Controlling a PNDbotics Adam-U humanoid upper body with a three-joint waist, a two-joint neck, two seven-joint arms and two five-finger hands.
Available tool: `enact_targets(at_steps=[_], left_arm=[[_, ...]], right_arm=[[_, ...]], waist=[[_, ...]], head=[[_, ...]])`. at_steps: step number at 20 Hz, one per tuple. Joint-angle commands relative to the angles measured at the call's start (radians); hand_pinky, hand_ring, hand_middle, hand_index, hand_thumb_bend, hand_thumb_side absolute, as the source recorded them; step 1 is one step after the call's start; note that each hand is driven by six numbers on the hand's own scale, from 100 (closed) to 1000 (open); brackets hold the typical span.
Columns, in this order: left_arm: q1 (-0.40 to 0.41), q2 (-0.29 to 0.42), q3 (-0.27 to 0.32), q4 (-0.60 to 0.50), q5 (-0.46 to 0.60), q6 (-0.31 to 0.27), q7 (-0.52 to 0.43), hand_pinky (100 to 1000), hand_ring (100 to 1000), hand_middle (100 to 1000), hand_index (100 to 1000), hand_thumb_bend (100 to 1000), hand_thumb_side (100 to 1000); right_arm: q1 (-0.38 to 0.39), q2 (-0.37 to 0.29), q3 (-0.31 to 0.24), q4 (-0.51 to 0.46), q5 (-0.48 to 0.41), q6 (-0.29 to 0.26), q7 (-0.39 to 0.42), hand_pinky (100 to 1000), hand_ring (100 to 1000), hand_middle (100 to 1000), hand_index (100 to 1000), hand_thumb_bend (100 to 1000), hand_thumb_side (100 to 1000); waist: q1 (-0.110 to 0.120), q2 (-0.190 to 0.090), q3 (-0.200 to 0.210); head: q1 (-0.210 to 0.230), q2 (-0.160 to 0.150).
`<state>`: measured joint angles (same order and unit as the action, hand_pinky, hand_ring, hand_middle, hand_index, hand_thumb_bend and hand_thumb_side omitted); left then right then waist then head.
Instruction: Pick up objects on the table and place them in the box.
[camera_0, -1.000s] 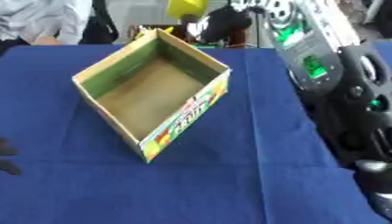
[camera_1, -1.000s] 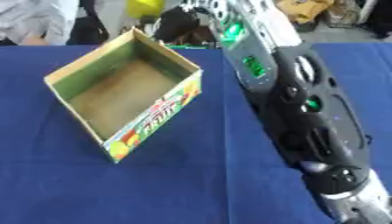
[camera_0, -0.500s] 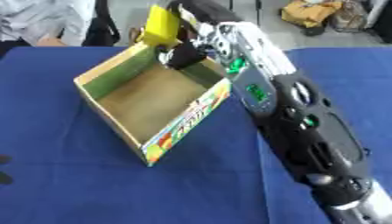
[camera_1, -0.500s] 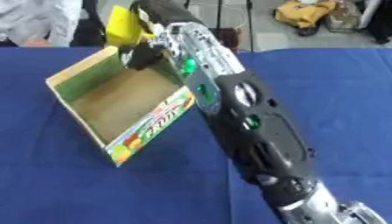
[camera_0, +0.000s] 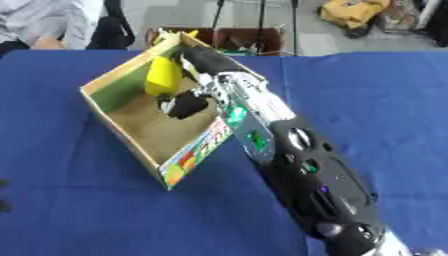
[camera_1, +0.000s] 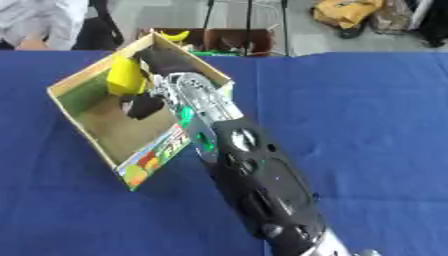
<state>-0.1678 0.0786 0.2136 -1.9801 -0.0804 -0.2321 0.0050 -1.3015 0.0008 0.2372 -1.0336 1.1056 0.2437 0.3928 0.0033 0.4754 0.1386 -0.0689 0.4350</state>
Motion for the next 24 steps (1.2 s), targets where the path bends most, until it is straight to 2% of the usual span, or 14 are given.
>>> enact_targets(at_steps=[1, 5, 7, 9, 10, 11, 12, 13, 14, 17, 21, 24], left_arm=[[-0.009, 0.007, 0.001, -0.020, 0.002, 0.001, -0.004, 401, 596, 606, 862, 100, 957], [-0.010, 0.006, 0.001, -0.020, 0.003, 0.001, -0.004, 401, 596, 606, 862, 100, 957], [-0.010, 0.006, 0.001, -0.020, 0.003, 0.002, -0.004, 402, 596, 606, 863, 100, 957], [-0.011, 0.005, 0.001, -0.020, 0.002, 0.003, -0.005, 402, 596, 606, 863, 100, 957], [-0.011, 0.005, 0.001, -0.020, 0.002, 0.003, -0.005, 402, 596, 606, 863, 100, 957], [-0.010, 0.005, 0.002, -0.020, 0.002, 0.003, -0.005, 402, 596, 606, 862, 100, 957], [-0.010, 0.005, 0.002, -0.020, 0.002, 0.003, -0.005, 402, 596, 606, 862, 100, 957], [-0.009, 0.005, 0.002, -0.020, 0.002, 0.002, -0.005, 402, 596, 606, 862, 100, 957], [-0.008, 0.005, 0.003, -0.020, 0.002, 0.002, -0.004, 402, 596, 606, 862, 100, 957], [-0.006, 0.005, 0.004, -0.020, 0.002, 0.002, -0.003, 402, 596, 606, 862, 100, 957], [-0.003, 0.005, 0.004, -0.020, 0.003, 0.001, -0.002, 403, 596, 606, 862, 100, 958], [0.000, 0.005, 0.007, -0.020, 0.002, -0.001, 0.001, 403, 596, 606, 862, 100, 958]], right_arm=[[-0.015, 0.015, -0.007, 0.024, 0.025, -0.013, 0.004, 751, 787, 532, 684, 100, 347], [-0.010, 0.025, -0.008, 0.047, 0.034, -0.032, 0.015, 761, 806, 584, 714, 100, 329], [-0.009, 0.027, -0.006, 0.053, 0.037, -0.042, 0.024, 772, 819, 626, 747, 100, 360], [-0.010, 0.027, -0.001, 0.054, 0.039, -0.060, 0.039, 795, 846, 728, 810, 100, 444], [-0.010, 0.028, 0.002, 0.051, 0.037, -0.071, 0.049, 819, 866, 786, 854, 249, 521], [-0.010, 0.029, 0.005, 0.046, 0.030, -0.084, 0.061, 826, 873, 800, 863, 397, 570], [-0.010, 0.026, 0.005, 0.040, 0.022, -0.097, 0.073, 837, 888, 820, 876, 594, 656], [-0.011, 0.021, 0.003, 0.033, 0.020, -0.110, 0.080, 846, 906, 832, 885, 647, 717], [-0.013, 0.015, 0.000, 0.028, 0.027, -0.118, 0.081, 852, 914, 837, 889, 681, 735], [-0.019, -0.001, -0.003, 0.009, 0.060, -0.122, 0.063, 853, 922, 849, 915, 714, 774], [-0.027, -0.019, -0.001, -0.037, 0.071, -0.126, 0.028, 853, 916, 832, 909, 688, 786], [-0.040, -0.058, 0.002, -0.098, 0.039, -0.149, -0.008, 841, 900, 812, 899, 658, 730]], waist=[[0.003, -0.020, 0.005], [0.002, -0.018, 0.006], [0.001, -0.018, 0.006], [0.001, -0.018, 0.005], [0.001, -0.018, 0.004], [0.002, -0.018, 0.003], [0.003, -0.019, 0.002], [0.004, -0.019, 0.001], [0.005, -0.020, 0.000], [0.008, -0.022, -0.005], [0.015, -0.026, -0.014], [0.019, -0.029, -0.023]], head=[[-0.001, -0.014], [-0.003, -0.014], [-0.004, -0.014], [-0.004, -0.014], [-0.004, -0.013], [-0.003, -0.013], [-0.001, -0.012], [0.000, -0.009], [0.001, -0.007], [-0.002, 0.002], [-0.013, 0.014], [-0.012, 0.020]])
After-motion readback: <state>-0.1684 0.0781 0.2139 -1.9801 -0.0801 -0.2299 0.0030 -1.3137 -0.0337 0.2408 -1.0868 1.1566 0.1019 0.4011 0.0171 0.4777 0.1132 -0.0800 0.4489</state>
